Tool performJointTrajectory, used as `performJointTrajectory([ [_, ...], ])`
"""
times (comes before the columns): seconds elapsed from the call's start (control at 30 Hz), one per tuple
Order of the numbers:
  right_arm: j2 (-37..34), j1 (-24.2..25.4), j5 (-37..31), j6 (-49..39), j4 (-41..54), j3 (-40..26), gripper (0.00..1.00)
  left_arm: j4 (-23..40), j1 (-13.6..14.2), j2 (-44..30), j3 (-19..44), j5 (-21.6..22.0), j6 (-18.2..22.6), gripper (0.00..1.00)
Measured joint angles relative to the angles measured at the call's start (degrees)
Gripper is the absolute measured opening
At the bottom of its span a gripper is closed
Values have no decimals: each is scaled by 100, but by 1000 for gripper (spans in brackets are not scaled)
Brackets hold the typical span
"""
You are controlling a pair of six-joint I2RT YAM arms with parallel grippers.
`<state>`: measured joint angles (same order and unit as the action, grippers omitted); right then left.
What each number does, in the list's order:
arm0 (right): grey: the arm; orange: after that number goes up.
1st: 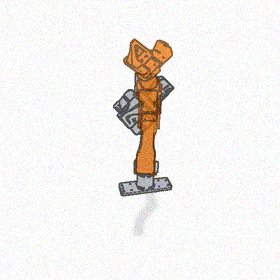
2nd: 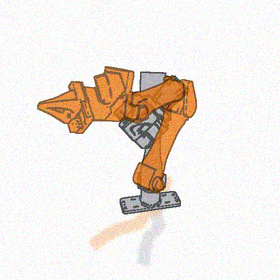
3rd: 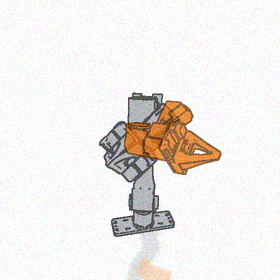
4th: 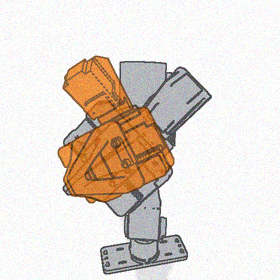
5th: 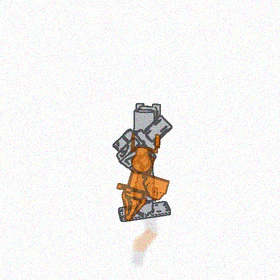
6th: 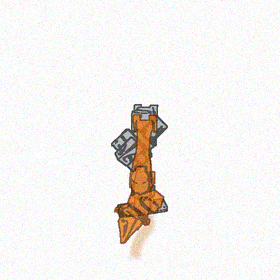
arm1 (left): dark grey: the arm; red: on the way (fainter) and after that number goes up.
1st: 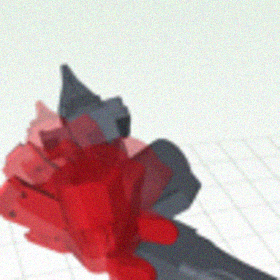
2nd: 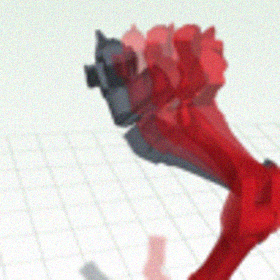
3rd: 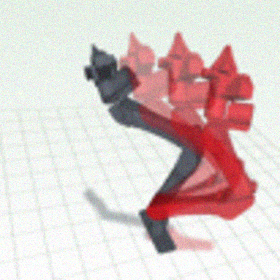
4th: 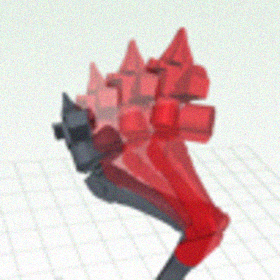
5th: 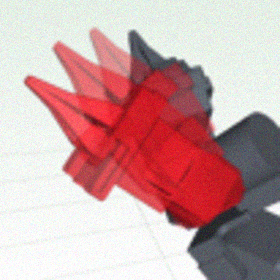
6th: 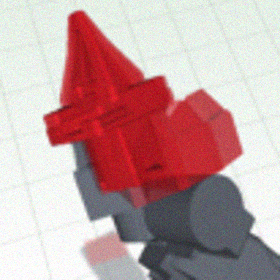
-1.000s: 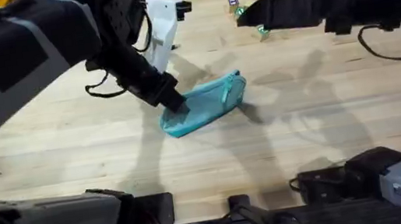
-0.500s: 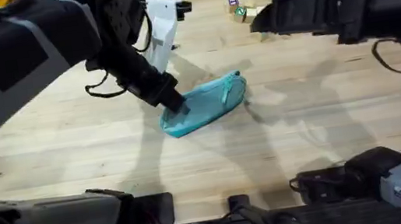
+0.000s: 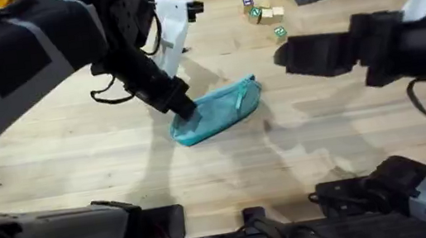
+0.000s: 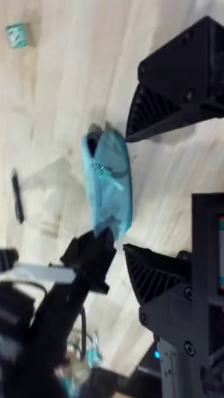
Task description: Unzip the bag, pick up the pens from the table one at a time and place them inside, then zip the bag closed.
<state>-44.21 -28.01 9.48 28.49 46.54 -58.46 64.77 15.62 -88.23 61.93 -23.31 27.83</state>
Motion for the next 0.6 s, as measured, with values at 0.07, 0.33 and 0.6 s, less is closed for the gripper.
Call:
performJointTrajectory([
  [0.07,-5,-288,-392,277,113,0,998,0,0,0,0,0,0,42],
  [0.33,-41,-1496,-1731,1739,321,0,998,0,0,0,0,0,0,42],
  [0.6,-686,-2317,-2273,2705,319,0,998,15,0,0,0,-2,0,42],
])
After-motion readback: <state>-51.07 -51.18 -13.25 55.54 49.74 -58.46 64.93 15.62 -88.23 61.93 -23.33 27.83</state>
